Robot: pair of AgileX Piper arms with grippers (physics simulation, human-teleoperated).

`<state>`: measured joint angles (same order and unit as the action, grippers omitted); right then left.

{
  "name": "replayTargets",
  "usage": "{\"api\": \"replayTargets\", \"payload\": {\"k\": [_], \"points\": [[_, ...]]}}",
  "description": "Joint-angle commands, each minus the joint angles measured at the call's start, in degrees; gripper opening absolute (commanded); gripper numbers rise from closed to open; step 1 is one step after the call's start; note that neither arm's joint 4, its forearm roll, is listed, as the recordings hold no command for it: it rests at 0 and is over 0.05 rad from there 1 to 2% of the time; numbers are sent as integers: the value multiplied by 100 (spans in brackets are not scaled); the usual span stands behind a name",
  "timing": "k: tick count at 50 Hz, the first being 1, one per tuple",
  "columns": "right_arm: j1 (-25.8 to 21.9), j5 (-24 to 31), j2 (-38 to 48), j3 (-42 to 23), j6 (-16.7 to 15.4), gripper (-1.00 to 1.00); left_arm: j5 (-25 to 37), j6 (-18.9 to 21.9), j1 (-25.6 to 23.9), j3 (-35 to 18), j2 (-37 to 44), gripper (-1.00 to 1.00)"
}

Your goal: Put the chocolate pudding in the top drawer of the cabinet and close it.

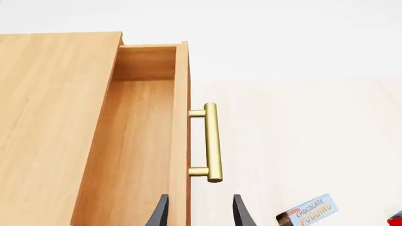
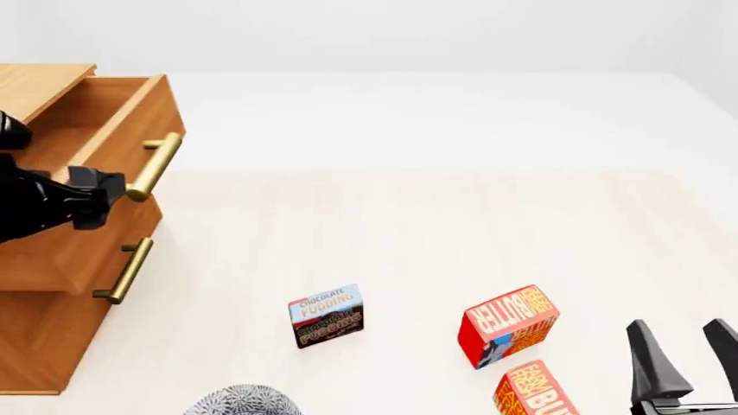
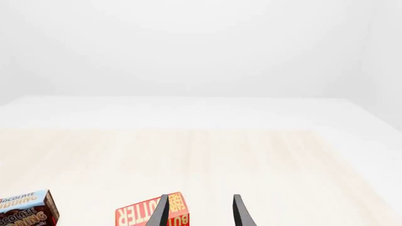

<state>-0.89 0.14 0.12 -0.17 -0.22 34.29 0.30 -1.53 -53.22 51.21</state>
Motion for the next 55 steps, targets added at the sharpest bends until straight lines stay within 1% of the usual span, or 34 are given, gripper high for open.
{"api": "replayTargets", "payload": {"k": [1,12,18,23,32,35,40,48,55], "points": [[36,-4,9,3,1,100,-4,-209,-318,148,-33,100],[37,-3,9,3,4,100,-18,-218,-385,221,-61,100],[37,-4,8,3,3,100,-12,-359,-603,243,-33,100],[37,-3,9,3,2,100,-49,-335,-587,247,32,100],[36,-3,10,3,2,100,-248,-220,-719,325,213,100],[37,-3,9,3,3,100,-336,-307,-780,366,263,100],[38,-3,9,3,4,100,-503,-308,-961,434,406,100],[31,0,-1,8,-3,100,-732,-302,-1098,499,662,100],[33,3,1,8,6,100,-761,-264,-1236,494,724,100]]}}
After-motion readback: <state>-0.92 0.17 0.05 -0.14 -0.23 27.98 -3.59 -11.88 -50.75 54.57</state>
